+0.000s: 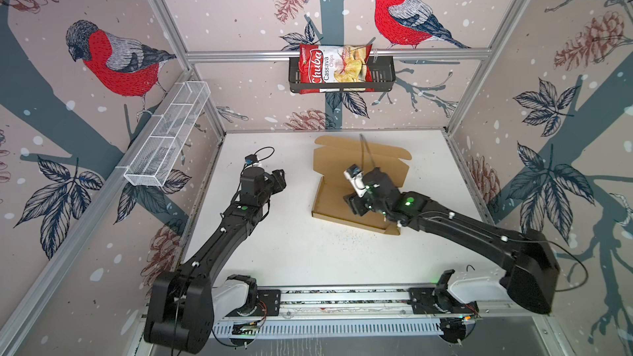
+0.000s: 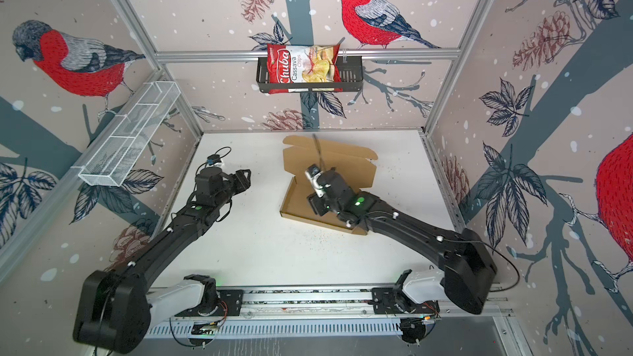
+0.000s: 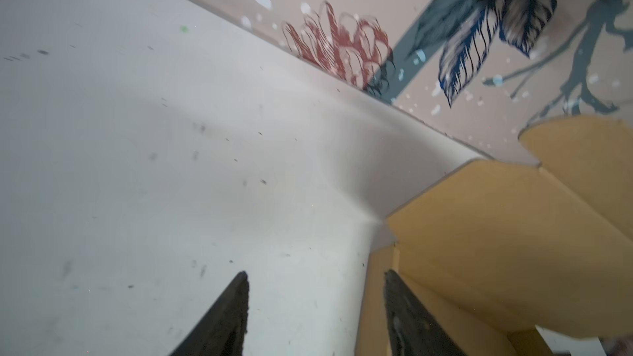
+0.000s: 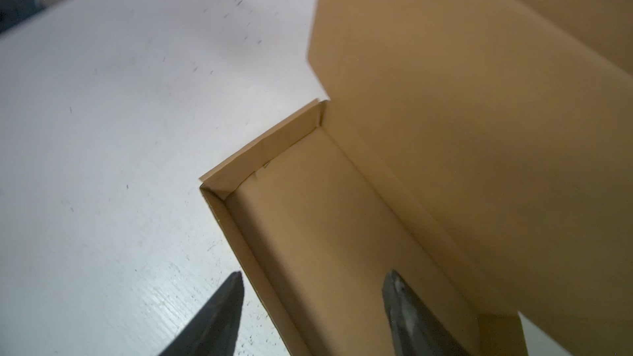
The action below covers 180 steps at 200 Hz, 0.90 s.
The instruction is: Fold the paper box
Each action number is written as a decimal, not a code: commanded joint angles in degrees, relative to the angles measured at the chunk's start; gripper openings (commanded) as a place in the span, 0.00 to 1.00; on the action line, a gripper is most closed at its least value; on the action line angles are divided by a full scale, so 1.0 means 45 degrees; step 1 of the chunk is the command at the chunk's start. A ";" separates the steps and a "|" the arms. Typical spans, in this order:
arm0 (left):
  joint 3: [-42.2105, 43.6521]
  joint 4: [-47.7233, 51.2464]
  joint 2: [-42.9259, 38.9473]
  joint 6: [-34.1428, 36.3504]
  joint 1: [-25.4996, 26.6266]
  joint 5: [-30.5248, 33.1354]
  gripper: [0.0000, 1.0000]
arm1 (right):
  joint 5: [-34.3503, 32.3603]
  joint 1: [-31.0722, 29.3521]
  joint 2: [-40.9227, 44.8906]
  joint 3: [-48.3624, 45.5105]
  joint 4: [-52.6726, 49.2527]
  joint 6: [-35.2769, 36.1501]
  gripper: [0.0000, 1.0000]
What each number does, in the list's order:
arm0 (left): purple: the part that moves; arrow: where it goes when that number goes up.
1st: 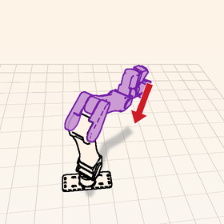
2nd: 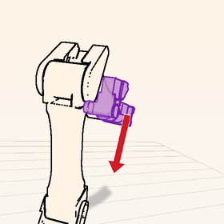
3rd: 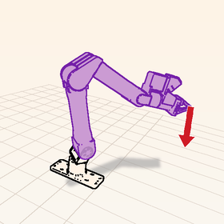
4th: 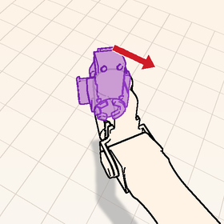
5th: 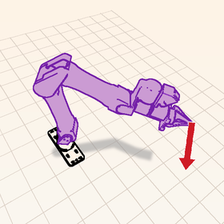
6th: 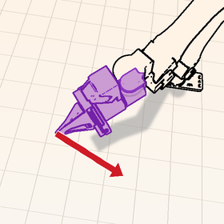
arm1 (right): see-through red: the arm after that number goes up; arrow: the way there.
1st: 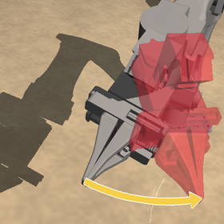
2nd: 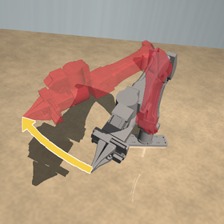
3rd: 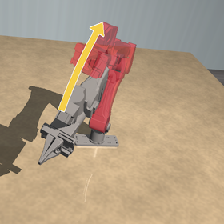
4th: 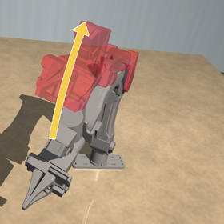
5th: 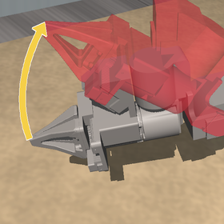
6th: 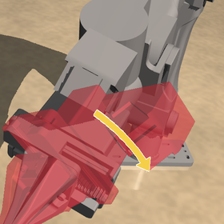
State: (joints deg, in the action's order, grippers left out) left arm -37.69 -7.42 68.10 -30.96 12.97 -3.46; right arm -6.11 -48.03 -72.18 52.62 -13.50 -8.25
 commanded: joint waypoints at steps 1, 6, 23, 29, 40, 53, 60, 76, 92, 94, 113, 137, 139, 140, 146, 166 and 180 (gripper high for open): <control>-0.0012 -0.1080 0.0788 0.0458 0.0712 -0.1124 0.65 | 0.0803 0.1090 0.1702 -0.1588 0.1027 -0.3737 0.65; -0.0078 -0.1193 0.1074 0.0437 0.0876 -0.1301 0.66 | 0.0815 0.1440 0.2089 -0.1937 0.0994 -0.4157 0.65; -0.0596 -0.1328 0.2253 0.0587 0.1462 -0.1939 0.69 | 0.1213 0.2972 0.3110 -0.2943 0.0625 -0.5463 0.65; -0.0781 -0.1335 0.2596 0.0591 0.1575 -0.2101 0.69 | 0.1579 0.3580 0.3370 -0.3178 0.0511 -0.5776 0.64; -0.0942 -0.1615 0.3276 0.0512 0.1647 -0.2679 0.69 | 0.2077 0.4803 0.3850 -0.3680 0.0289 -0.6424 0.64; -0.1105 -0.1846 0.3850 0.0376 0.1685 -0.3194 0.69 | 0.3571 0.6478 0.4335 -0.4345 0.0402 -0.6932 0.63; -0.1177 -0.1936 0.4059 0.0367 0.1759 -0.3338 0.69 | 0.4171 0.7271 0.4514 -0.4715 0.0489 -0.7180 0.62; -0.1290 -0.1968 0.4431 0.0510 0.1967 -0.3402 0.69 | 0.5825 0.8691 0.4511 -0.5377 0.0893 -0.7447 0.65; -0.1423 -0.1983 0.4789 0.0464 0.1981 -0.3573 0.68 | 0.6959 0.9530 0.4257 -0.5797 0.1229 -0.7709 0.68; -0.1427 -0.1979 0.4829 0.0462 0.1981 -0.3582 0.68 | 0.7104 0.9616 0.4213 -0.5835 0.1263 -0.7730 0.69; -0.1492 -0.1976 0.5199 0.0435 0.1981 -0.3561 0.66 | 0.7880 1.0461 0.4000 -0.6428 0.1727 -0.8204 0.74; -0.1363 -0.2111 0.5500 0.0219 0.1983 -0.3497 0.61 | 0.9146 1.1303 0.3789 -0.7529 0.3157 -0.8830 0.81; -0.1354 -0.2128 0.5534 0.0205 0.1981 -0.3505 0.60 | 0.9198 1.1314 0.3764 -0.7586 0.3268 -0.8855 0.82; -0.1352 -0.2154 0.5542 0.0193 0.1981 -0.3506 0.60 | 0.9223 1.1326 0.3750 -0.7618 0.3329 -0.8862 0.83; -0.1348 -0.2198 0.5621 0.0107 0.1981 -0.3525 0.57 | 0.9357 1.1304 0.3629 -0.7777 0.3636 -0.8920 0.85; -0.1350 -0.2276 0.5903 -0.0053 0.1992 -0.3662 0.52 | 0.9613 1.1181 0.3031 -0.8222 0.4645 -0.9118 0.89; -0.1373 -0.2233 0.6001 -0.0055 0.2000 -0.3675 0.49 | 0.9833 1.1079 0.2548 -0.8498 0.5511 -0.9329 0.88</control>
State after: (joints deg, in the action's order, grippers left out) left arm -43.83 -14.90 94.43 -30.24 21.91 -19.25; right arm 33.87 2.31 -58.37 15.84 1.89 -47.48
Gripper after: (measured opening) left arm 0.511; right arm 0.890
